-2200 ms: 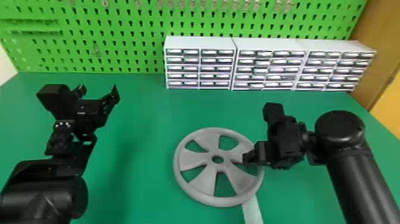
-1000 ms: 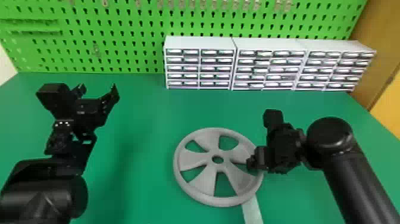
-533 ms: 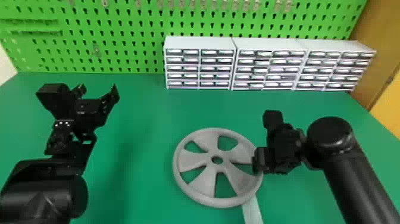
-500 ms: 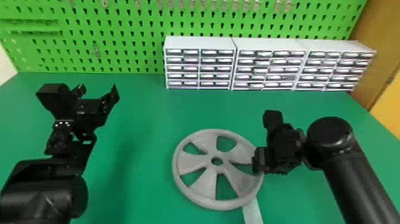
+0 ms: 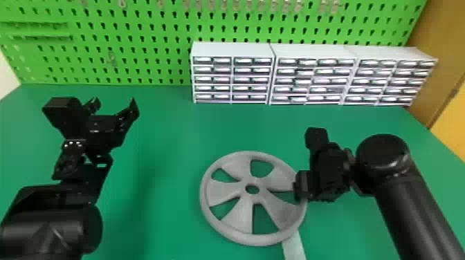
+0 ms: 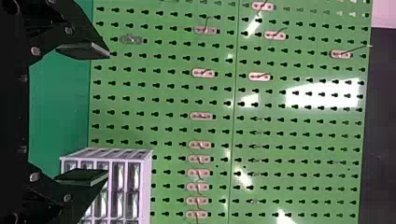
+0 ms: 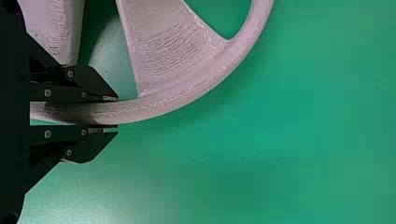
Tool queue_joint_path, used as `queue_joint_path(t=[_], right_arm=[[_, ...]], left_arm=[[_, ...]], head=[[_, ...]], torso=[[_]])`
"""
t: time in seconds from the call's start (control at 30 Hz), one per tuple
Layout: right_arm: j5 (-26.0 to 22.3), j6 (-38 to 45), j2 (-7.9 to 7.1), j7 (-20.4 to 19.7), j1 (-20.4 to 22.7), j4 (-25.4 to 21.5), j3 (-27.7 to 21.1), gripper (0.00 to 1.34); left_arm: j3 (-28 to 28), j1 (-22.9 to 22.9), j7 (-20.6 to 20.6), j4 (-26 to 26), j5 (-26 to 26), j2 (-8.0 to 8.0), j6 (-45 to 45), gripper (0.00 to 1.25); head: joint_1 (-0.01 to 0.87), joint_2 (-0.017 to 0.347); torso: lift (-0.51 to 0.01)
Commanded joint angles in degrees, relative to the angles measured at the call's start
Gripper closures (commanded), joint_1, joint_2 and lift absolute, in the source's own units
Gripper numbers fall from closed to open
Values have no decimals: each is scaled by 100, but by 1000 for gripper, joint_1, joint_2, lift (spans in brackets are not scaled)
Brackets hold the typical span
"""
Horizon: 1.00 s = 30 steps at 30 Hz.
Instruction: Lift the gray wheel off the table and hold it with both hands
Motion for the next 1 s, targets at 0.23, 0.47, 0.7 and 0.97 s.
queue_joint_path(t=[0.23, 0.47, 0.7, 0.97], right_arm=[[0, 1, 33, 0, 6, -53, -61, 1164], [9, -245, 42, 0, 94, -387, -70, 1174], [290, -764, -73, 492, 235, -791, 124, 1185], [1793, -1863, -178, 2566, 437, -1081, 484, 1210]], left_arm=[[0, -3, 0, 0, 9, 0, 0, 360], [0, -12, 0, 0, 9, 0, 0, 360], [0, -3, 0, 0, 18, 0, 0, 360], [0, 6, 0, 0, 26, 0, 0, 360]], head=[[711, 15], [711, 15], [711, 15], [711, 15]], torso=[[-98], [-98], [-98], [-98]])
